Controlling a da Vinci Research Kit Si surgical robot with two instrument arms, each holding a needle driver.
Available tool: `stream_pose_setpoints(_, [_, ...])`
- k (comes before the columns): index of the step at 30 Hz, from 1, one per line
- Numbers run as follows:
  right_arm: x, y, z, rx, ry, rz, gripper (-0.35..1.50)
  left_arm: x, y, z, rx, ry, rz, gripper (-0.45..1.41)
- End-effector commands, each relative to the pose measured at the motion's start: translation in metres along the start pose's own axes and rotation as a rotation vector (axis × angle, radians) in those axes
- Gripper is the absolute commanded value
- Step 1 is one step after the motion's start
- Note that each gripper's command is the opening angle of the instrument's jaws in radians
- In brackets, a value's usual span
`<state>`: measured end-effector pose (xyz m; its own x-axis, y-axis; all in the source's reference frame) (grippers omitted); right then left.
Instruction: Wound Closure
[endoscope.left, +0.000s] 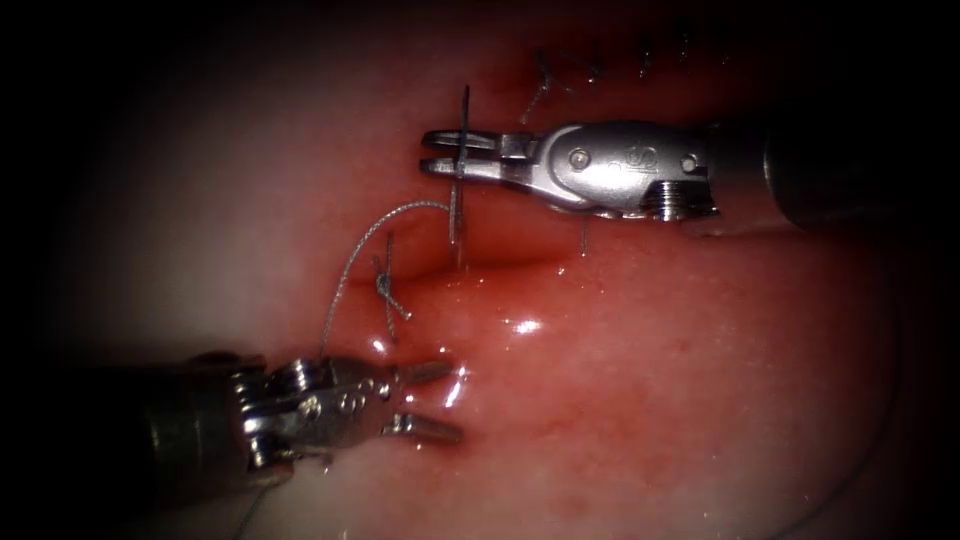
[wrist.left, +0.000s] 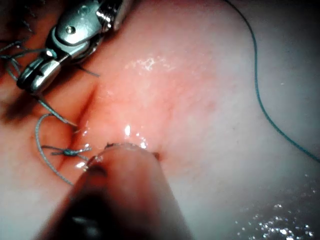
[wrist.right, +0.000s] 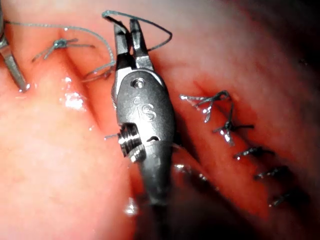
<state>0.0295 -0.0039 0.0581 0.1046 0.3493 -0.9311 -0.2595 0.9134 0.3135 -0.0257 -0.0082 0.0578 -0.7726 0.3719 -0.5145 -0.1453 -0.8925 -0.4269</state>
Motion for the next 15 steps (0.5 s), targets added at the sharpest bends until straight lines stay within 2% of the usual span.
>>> stream_pose_setpoints(1, [-0.0003, -0.0006, 0.0012, 0.007, -0.016, 0.046, -0.35, 0.0001, 0.0, 0.0009, 0.001, 0.0, 0.0, 0.62])
stream_pose_setpoints(3, [-0.0005, -0.0004, 0.0017, 0.014, -0.049, 0.12, -0.35, 0.0002, 0.0001, 0.0009, 0.0, -0.003, 0.0, 0.62])
stream_pose_setpoints(9, [-0.0007, 0.0005, 0.0018, 0.017, -0.058, 0.278, -0.35, 0.0002, 0.0002, 0.0009, -0.001, -0.005, 0.0, 0.62])
stream_pose_setpoints(15, [-0.0013, 0.001, 0.0021, 0.014, -0.068, 0.556, -0.35, 0.0002, 0.0004, 0.0009, -0.004, -0.004, 0.0, 0.62])
